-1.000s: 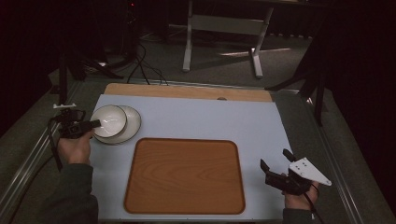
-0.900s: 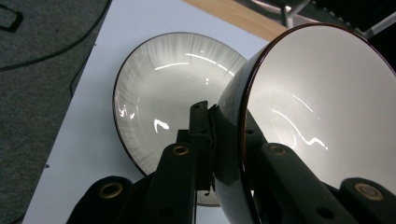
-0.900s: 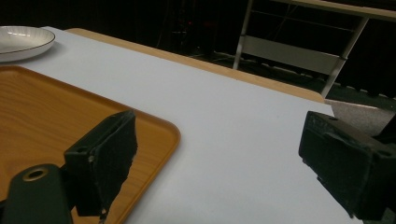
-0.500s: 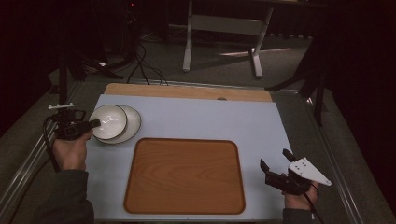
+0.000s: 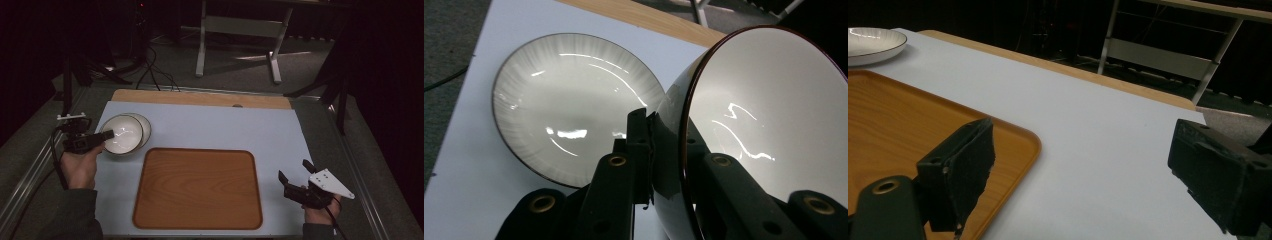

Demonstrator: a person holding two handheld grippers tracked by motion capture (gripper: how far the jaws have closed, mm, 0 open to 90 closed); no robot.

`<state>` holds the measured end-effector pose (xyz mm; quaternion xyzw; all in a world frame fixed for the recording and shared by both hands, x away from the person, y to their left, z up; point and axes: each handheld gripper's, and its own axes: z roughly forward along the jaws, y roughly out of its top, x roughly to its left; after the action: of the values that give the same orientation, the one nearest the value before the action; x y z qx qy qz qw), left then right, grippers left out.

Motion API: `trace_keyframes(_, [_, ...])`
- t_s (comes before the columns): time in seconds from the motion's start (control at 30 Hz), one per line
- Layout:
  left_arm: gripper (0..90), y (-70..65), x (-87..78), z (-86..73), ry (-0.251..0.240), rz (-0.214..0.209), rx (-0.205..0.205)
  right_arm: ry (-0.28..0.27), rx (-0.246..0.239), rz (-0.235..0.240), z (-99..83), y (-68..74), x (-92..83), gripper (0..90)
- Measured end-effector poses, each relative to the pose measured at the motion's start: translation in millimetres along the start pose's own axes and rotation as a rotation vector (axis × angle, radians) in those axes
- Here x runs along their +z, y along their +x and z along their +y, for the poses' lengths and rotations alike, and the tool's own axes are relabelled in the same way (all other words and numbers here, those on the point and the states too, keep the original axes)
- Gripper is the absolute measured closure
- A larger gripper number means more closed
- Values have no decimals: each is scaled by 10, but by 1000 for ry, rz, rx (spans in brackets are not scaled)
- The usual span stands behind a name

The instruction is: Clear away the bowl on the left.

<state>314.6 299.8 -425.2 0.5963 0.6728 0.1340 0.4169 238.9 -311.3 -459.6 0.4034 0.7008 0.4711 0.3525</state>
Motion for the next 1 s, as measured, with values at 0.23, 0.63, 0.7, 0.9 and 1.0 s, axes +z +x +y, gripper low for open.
trace_keyframes(0.23, [828,-68,23,-73,1,-27,1,2,-2,1,0,5,3,111])
trace_keyframes(0.63, [827,-222,88,-182,15,-68,19,2,-2,0,-1,1,1,111])
trace_keyframes(0.7, [828,-235,96,-192,19,-70,19,2,-2,0,-2,1,1,111])
trace_keyframes(0.9, [828,-317,157,-279,30,-96,19,0,0,-1,-2,-1,-2,111])
trace_keyframes(1.0, [827,-340,181,-315,36,-104,18,1,-2,-1,-1,0,-1,111])
